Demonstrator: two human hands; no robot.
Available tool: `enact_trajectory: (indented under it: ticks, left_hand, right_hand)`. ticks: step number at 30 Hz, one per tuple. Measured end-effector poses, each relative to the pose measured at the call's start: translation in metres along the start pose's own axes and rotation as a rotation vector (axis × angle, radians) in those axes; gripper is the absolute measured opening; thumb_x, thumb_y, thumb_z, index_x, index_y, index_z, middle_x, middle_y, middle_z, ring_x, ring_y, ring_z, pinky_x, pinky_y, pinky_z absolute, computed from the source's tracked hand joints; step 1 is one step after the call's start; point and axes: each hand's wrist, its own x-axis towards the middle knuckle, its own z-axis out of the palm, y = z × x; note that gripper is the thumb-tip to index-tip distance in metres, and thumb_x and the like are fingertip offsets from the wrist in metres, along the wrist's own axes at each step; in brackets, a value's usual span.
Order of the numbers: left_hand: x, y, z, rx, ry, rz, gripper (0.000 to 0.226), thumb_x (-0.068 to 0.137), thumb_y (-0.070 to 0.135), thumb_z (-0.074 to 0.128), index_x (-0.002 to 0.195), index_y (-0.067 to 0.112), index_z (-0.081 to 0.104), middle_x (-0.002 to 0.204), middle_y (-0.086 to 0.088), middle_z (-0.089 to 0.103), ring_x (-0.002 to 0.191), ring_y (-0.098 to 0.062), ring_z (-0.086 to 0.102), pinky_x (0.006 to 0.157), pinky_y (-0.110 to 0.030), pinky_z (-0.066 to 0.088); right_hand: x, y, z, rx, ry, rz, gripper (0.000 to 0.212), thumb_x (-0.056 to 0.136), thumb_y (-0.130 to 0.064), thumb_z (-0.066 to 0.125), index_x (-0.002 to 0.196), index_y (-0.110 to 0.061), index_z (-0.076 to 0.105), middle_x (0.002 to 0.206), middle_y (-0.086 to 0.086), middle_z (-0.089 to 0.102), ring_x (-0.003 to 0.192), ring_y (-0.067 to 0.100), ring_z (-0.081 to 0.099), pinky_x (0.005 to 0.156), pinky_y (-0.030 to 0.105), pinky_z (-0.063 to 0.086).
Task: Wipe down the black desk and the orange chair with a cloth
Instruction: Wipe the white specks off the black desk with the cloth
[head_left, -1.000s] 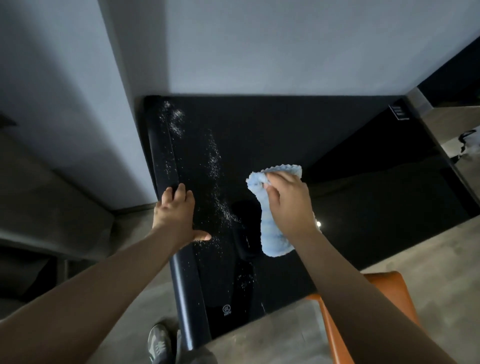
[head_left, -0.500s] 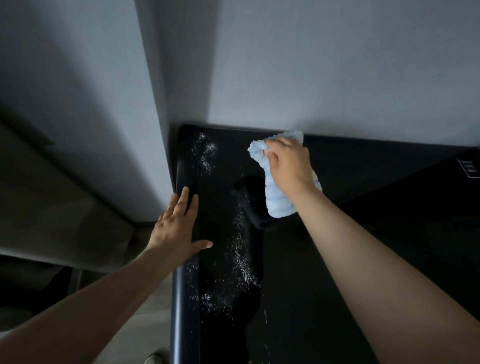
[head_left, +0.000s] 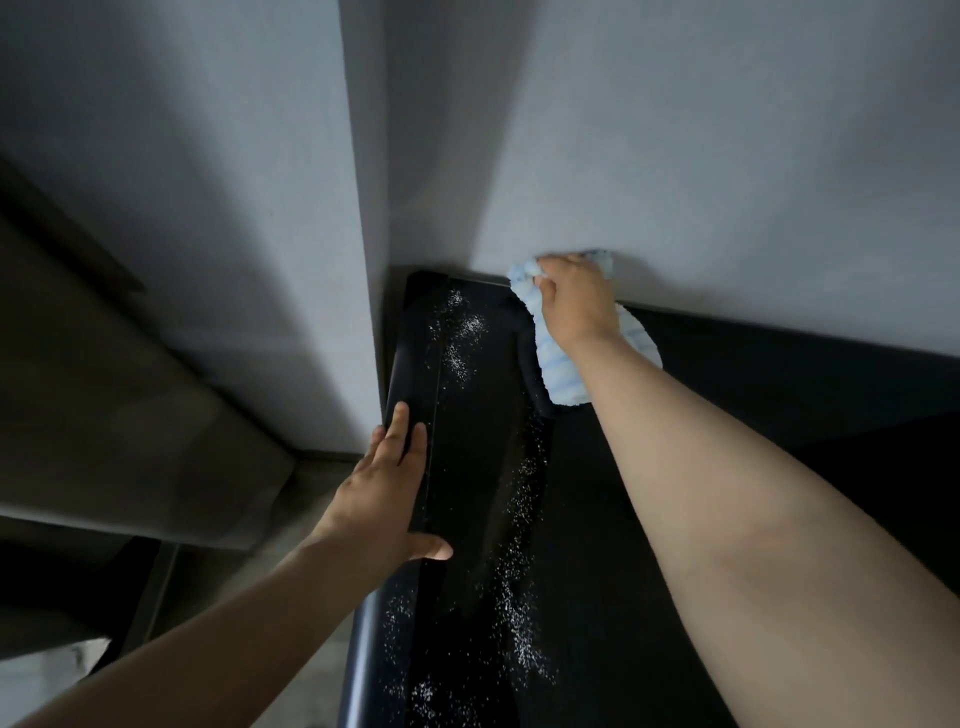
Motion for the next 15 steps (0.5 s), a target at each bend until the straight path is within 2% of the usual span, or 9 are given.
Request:
enact_trajectory:
  ticks: [6, 10, 15]
  left_hand:
    - [0.000, 0.002, -0.001, 0.003, -0.004, -0.006, 0.129, 0.067, 0.057, 0.077, 0.152, 0.017, -0.012, 0.154, -0.002, -0.035, 0.148, -0.024, -0.011, 0.118, -0.032, 0.014]
    - [-0.003, 0.003, -0.003, -0.009, -0.009, -0.005, 0.129, 0.067, 0.057, 0.076, 0.152, 0.018, -0.012, 0.153, -0.002, -0.036, 0.148, -0.024, -0.011, 0.118, -0.032, 0.015]
    - [-0.003, 0.005, -0.004, 0.000, -0.016, -0.015, 0.128, 0.066, 0.056, 0.078, 0.153, 0.017, -0.009, 0.155, -0.001, -0.033, 0.149, -0.025, -0.009, 0.118, -0.034, 0.017]
  right_hand:
    - [0.000, 0.000, 0.019, 0.024, -0.027, 0.014, 0.024, 0.097, -0.023, 0.043, 0.111, -0.017, 0.061, 0.116, 0.003, 0.063, 0.110, 0.026, 0.055, 0.094, 0.041, 0.042]
    - [-0.006, 0.002, 0.018, -0.009, -0.053, -0.027, 0.028, 0.097, -0.024, 0.042, 0.117, -0.015, 0.060, 0.124, 0.003, 0.060, 0.115, 0.025, 0.053, 0.096, 0.040, 0.042]
    - [-0.027, 0.002, 0.017, -0.027, -0.073, -0.048, 0.028, 0.098, -0.024, 0.042, 0.116, -0.014, 0.060, 0.122, 0.005, 0.059, 0.111, 0.026, 0.053, 0.091, 0.040, 0.045]
